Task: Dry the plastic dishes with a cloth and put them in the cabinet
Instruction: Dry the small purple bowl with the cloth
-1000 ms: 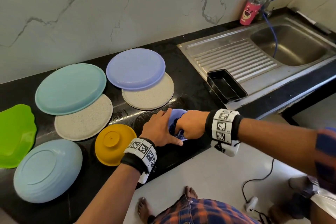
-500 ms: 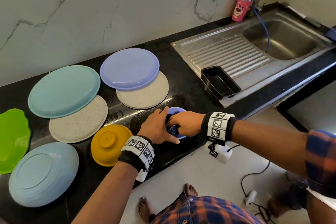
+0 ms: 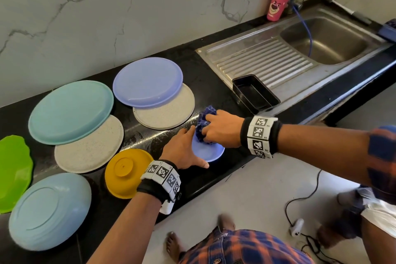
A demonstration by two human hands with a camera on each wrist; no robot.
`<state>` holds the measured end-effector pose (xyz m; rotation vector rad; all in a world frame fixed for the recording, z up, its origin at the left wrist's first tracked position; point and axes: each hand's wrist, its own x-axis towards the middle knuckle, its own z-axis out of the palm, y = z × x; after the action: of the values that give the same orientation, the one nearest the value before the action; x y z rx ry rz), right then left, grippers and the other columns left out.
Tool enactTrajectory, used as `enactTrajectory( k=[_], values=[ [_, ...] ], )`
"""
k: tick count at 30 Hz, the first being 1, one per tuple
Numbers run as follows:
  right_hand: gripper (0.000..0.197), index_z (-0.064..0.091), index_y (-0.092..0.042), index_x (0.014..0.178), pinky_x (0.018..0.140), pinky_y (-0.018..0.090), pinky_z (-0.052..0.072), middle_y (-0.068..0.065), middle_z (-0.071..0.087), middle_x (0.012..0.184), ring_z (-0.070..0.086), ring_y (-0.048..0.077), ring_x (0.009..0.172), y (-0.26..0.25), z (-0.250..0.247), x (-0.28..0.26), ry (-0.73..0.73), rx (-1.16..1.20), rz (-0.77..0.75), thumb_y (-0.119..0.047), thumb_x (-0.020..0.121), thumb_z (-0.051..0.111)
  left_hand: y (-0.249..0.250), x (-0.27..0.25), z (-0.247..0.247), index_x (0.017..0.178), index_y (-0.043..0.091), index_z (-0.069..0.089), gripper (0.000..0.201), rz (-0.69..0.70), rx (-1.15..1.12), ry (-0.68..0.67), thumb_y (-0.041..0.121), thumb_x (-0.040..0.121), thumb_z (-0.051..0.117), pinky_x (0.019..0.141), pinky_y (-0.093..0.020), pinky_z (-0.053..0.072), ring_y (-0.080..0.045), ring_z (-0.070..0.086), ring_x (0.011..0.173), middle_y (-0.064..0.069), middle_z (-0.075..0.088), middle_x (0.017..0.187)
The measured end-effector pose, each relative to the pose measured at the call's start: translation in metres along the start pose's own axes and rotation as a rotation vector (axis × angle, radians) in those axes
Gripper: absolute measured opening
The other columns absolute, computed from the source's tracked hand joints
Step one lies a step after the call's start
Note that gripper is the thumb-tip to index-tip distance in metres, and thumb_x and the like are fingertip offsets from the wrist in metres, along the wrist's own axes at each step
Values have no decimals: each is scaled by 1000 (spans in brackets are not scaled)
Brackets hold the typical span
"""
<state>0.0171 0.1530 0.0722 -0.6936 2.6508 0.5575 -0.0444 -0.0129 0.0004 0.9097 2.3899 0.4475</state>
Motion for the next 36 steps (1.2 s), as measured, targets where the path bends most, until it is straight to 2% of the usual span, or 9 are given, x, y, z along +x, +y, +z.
enactTrajectory(
  k=[9,14,16,19,22,24,27,32,36],
  values=[
    [29,66,-16,122,83,40,44,1,61,126,48,32,114,-25,24,4,-7,70,28,-17,99,48,3,12,10,139,31,39,139,-38,82,24,103,20,53,94,-44,53,-20,54,115,4,55,127],
    [28,66,-10,120,79,39,47,8,64,120,52,33,109,-28,22,8,-55,66,31,-17,98,51,12,-1,2,131,25,34,120,-39,-111,23,72,30,81,95,-45,52,-21,56,111,2,51,125],
    [25,67,-10,115,76,37,44,10,67,116,56,33,105,-30,17,11,-99,95,36,-19,98,51,17,-5,-1,138,26,30,115,-7,-145,-9,58,44,89,99,-45,48,-20,52,116,1,46,130],
    [30,68,-10,117,85,37,43,11,67,119,60,31,111,-34,4,15,-225,186,56,-25,102,46,20,-5,0,149,25,21,119,-19,-133,-21,46,57,93,106,-44,44,-21,47,129,0,39,145],
    [29,73,-11,107,95,31,44,8,70,109,62,24,105,-29,-11,21,-246,422,89,-22,99,48,19,-7,2,151,24,17,125,-69,-152,-34,50,54,93,107,-49,43,-25,48,132,1,37,150],
    [23,73,-7,99,88,32,49,7,66,95,59,23,90,-17,-16,26,-283,670,164,-14,93,52,18,-9,1,149,26,20,124,-52,-177,-11,53,52,93,105,-49,44,-25,49,130,2,40,147],
    [23,70,-2,106,86,39,53,12,67,100,63,27,90,4,-8,29,-330,1173,367,-8,88,58,17,-13,2,151,22,23,124,-34,-201,32,50,53,93,110,-43,39,-22,44,135,2,39,150],
    [3,66,-7,70,64,36,46,14,64,71,58,25,65,5,20,14,-11,1507,768,-9,72,67,19,-13,6,140,26,39,104,16,-263,78,42,53,95,103,-41,45,-18,50,123,2,50,134],
    [7,62,3,70,62,36,40,15,54,68,49,22,64,-2,33,10,259,1683,924,-2,73,63,16,-9,10,136,23,43,105,1,-310,116,40,47,97,100,-38,47,-17,54,118,4,53,129]
  ],
)
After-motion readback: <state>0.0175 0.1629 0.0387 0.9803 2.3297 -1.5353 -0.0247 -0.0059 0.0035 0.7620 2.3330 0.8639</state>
